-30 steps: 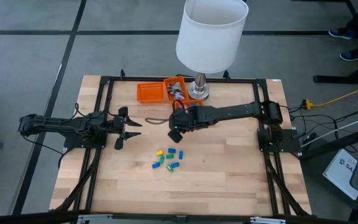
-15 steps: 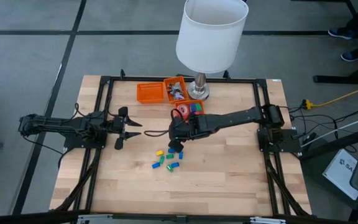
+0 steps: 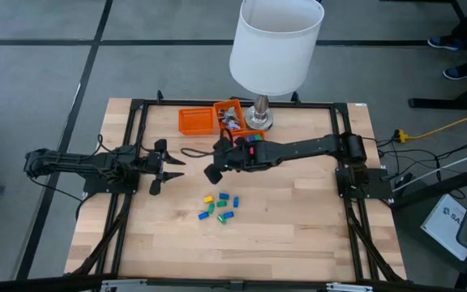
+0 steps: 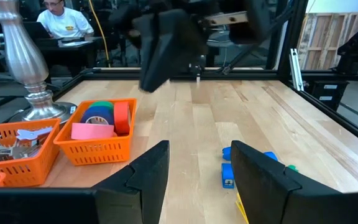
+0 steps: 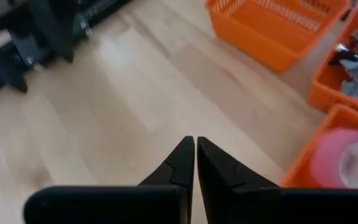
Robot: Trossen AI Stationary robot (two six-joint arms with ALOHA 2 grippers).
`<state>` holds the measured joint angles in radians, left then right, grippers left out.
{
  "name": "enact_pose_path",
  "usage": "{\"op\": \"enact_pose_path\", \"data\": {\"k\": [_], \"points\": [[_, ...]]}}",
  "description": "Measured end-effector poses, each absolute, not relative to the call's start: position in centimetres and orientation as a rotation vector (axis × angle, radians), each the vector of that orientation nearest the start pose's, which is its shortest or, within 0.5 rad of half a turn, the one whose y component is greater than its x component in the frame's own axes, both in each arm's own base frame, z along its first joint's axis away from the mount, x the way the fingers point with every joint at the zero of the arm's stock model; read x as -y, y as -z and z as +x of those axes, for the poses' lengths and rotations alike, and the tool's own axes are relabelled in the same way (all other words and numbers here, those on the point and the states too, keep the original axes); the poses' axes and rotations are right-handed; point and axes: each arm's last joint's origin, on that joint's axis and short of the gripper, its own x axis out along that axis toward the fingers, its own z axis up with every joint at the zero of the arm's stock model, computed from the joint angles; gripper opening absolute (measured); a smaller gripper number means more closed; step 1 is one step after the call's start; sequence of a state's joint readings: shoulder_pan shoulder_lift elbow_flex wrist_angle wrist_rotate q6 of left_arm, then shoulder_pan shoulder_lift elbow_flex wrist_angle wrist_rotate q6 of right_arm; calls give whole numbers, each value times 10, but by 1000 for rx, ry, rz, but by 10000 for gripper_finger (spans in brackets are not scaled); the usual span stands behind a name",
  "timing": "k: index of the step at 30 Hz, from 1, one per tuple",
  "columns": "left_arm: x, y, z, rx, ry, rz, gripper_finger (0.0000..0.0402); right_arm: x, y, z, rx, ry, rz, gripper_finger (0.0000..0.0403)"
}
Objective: Pick and place Stapler, Stapler remover, tape
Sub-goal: Move the left orange basket to the middle of the table
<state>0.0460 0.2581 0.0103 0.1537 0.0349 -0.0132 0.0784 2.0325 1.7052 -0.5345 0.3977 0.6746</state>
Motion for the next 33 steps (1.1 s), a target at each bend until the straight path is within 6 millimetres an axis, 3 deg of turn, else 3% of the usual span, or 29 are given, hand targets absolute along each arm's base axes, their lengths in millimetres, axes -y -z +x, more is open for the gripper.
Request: {"op": "enact_pose_path", "data": {"k": [11, 24, 28, 33], "points": [[-4, -160, 113, -91, -12, -17, 169, -18, -222, 457, -808, 471, 458, 22], [-4, -160, 113, -94, -12, -17, 169, -18, -221, 460, -798, 442, 410, 22], [-4, -160, 113, -89, -11, 1, 169, -19, -217, 451, -946, 337, 178, 22], [-4, -162, 113, -74, -17, 46, 169, -21, -210, 434, -1166, 223, 164, 22]]}}
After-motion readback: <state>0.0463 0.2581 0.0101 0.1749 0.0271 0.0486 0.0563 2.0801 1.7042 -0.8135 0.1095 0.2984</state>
